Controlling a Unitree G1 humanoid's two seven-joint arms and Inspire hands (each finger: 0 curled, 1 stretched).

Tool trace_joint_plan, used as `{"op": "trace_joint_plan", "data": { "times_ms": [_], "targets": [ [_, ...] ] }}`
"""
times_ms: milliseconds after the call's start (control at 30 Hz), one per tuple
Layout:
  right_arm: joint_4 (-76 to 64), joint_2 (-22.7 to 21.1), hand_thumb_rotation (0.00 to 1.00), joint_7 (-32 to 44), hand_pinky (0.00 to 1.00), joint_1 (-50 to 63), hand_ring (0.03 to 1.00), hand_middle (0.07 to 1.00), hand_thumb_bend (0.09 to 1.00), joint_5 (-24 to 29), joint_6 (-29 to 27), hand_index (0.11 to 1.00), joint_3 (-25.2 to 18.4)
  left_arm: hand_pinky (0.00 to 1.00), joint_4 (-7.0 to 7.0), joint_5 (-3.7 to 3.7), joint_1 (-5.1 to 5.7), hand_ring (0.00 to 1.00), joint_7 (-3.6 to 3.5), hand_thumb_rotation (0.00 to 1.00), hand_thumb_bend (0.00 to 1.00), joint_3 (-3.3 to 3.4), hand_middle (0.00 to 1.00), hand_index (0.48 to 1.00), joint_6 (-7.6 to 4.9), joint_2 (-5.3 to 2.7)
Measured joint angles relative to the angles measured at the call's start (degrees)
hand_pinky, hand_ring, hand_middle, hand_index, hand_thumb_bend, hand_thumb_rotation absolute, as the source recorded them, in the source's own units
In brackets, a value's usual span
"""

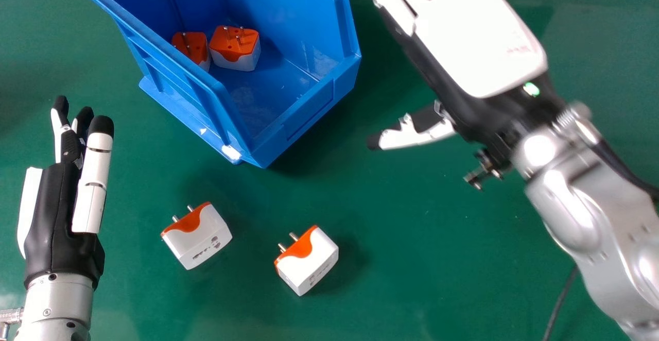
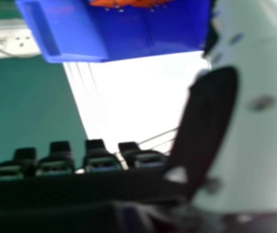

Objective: Pick all objects and put in blue box

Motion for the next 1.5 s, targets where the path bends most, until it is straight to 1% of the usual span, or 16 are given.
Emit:
{"op": "trace_joint_plan", "data": {
  "times_ms": [100,167,233,333,400,567,633,733,867,1000,1100,1267,1333,1500],
  "targets": [
    [-1.2,-0.3,0.45,-1.9,1.00,4.8,1.000,1.000,0.704,-1.3,-1.9,1.000,-1.2,1.00,0.10,-0.10,-0.01,1.00,-0.01,0.91,0.49,0.06,1.00,1.000,0.00,0.00],
    [-2.1,-0.8,0.47,-2.4,1.00,7.7,1.000,1.000,0.691,-1.8,-3.2,1.000,-1.9,1.00,0.19,-0.21,-0.27,1.00,-0.03,0.91,0.49,0.01,1.00,1.000,-0.02,-0.08],
    [-3.2,-2.5,0.50,-2.8,1.00,11.5,1.000,1.000,0.680,-2.0,-5.5,1.000,-2.7,1.00,0.34,-0.47,-0.32,1.00,0.03,0.91,0.49,0.06,1.00,1.000,-0.07,-0.17],
    [-3.6,-4.9,0.53,-2.8,1.00,15.4,1.000,1.000,0.672,-2.0,-9.1,1.000,-3.3,1.00,0.71,-0.59,-0.31,1.00,0.02,0.91,0.48,0.12,1.00,1.000,-0.10,-0.18],
    [-3.6,-7.1,0.56,-2.7,1.00,16.8,1.000,1.000,0.663,-1.7,-12.3,1.000,-3.9,1.00,0.76,-0.62,-0.32,1.00,-0.03,0.91,0.48,0.11,1.00,1.000,-0.11,-0.21],
    [-2.7,-10.5,0.62,-2.4,1.00,17.6,1.000,1.000,0.647,-0.7,-19.5,1.000,-4.9,1.00,0.80,-0.63,-0.30,1.00,-0.04,0.91,0.48,0.16,1.00,1.000,-0.25,-0.22],
    [-2.0,-11.1,0.62,-1.5,1.00,17.9,1.000,1.000,0.648,0.3,-21.8,1.000,-4.9,1.00,0.83,-0.64,-0.28,1.00,-0.04,0.91,0.48,0.21,1.00,1.000,-0.30,-0.23],
    [-1.4,-11.6,0.60,0.6,1.00,18.1,1.000,1.000,0.661,1.9,-24.4,1.000,-4.9,1.00,0.84,-0.63,-0.20,1.00,0.00,0.91,0.48,0.31,1.00,1.000,-0.38,-0.32],
    [0.2,-12.5,0.57,5.2,1.00,17.9,1.000,1.000,0.667,5.4,-27.4,1.000,-4.7,1.00,0.84,-0.61,-0.05,1.00,0.02,0.90,0.48,0.33,1.00,1.000,-0.96,-0.48],
    [2.5,-12.6,0.55,9.7,1.00,15.4,1.000,1.000,0.671,6.9,-28.6,1.000,-3.9,1.00,0.84,-0.59,0.22,1.00,0.07,0.90,0.48,0.39,1.00,1.000,-1.26,-0.48],
    [3.6,-12.1,0.53,11.6,1.00,12.4,1.000,1.000,0.669,7.1,-29.5,1.000,-2.9,1.00,0.83,-0.55,0.34,1.00,0.09,0.90,0.49,0.41,1.00,1.000,-1.46,-0.47],
    [6.7,-9.6,0.48,12.9,1.00,7.2,1.000,1.000,0.663,6.4,-30.3,1.000,-0.3,1.00,0.82,-0.55,0.49,1.00,-0.05,0.90,0.50,0.43,1.00,1.000,-1.46,-0.43],
    [7.4,-8.7,0.47,13.6,1.00,5.5,1.000,1.000,0.667,5.3,-30.2,1.000,0.5,1.00,0.83,-0.55,0.49,1.00,-0.12,0.90,0.50,0.43,1.00,1.000,-1.46,-0.34],
    [8.9,-6.1,0.46,16.4,1.00,2.0,1.000,1.000,0.681,5.1,-29.7,1.000,2.8,1.00,0.88,-0.58,0.53,1.00,-0.36,0.90,0.50,0.60,1.00,1.000,-1.46,0.02]
  ]
}}
